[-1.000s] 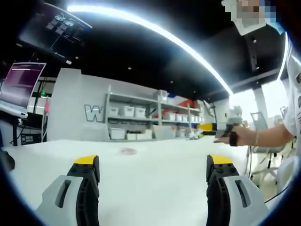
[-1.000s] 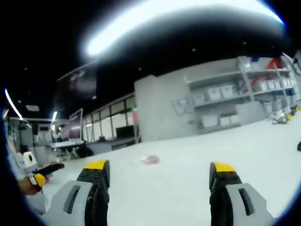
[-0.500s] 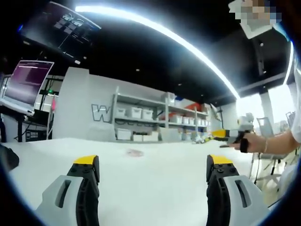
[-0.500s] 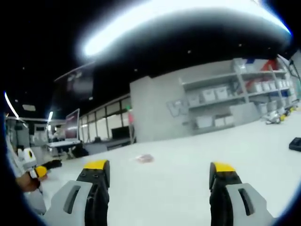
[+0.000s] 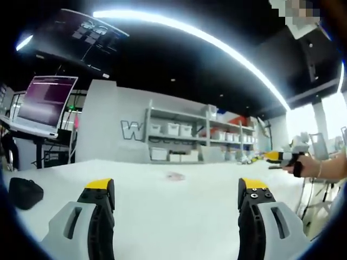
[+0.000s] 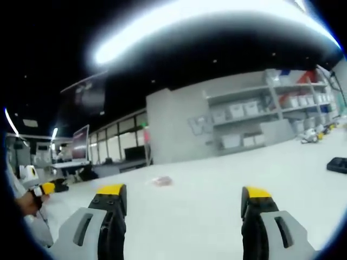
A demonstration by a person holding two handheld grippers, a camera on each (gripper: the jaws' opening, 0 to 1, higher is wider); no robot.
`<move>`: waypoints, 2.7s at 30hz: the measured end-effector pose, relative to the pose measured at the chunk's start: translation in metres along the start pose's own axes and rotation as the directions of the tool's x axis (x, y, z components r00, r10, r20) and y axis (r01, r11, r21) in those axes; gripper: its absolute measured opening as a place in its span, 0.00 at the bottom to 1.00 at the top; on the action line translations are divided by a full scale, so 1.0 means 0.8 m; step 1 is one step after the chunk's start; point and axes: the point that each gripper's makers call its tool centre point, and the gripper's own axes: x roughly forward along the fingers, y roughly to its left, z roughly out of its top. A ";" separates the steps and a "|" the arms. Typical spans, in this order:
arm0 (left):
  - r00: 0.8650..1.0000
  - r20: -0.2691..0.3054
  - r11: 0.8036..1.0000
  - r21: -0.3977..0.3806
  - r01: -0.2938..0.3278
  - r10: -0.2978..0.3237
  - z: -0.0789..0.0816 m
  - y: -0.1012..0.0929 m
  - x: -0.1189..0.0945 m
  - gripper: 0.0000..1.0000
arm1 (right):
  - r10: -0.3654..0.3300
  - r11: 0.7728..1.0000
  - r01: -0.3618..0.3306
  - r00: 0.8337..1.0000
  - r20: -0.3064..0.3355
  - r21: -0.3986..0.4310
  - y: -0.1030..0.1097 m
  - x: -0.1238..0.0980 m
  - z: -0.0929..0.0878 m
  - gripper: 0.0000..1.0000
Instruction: Open the resealable bag by pulling the two sides of the seal apart until the entire bag opening is separated and visibly accessible.
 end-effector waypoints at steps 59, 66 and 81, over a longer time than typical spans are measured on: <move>0.997 -0.048 0.998 0.029 -0.058 0.059 -0.026 0.011 0.000 0.91 | -0.030 0.997 0.028 0.999 -0.025 -0.070 0.021 -0.022 -0.025 0.88; 0.997 -0.053 0.998 0.037 -0.059 0.061 -0.028 0.010 0.000 0.91 | -0.036 0.998 0.035 0.999 -0.021 -0.060 0.019 -0.024 -0.025 0.88; 0.996 -0.048 0.996 0.064 -0.067 0.070 -0.028 0.007 0.001 0.91 | -0.022 1.000 0.022 1.000 0.004 -0.019 0.018 -0.027 -0.019 0.88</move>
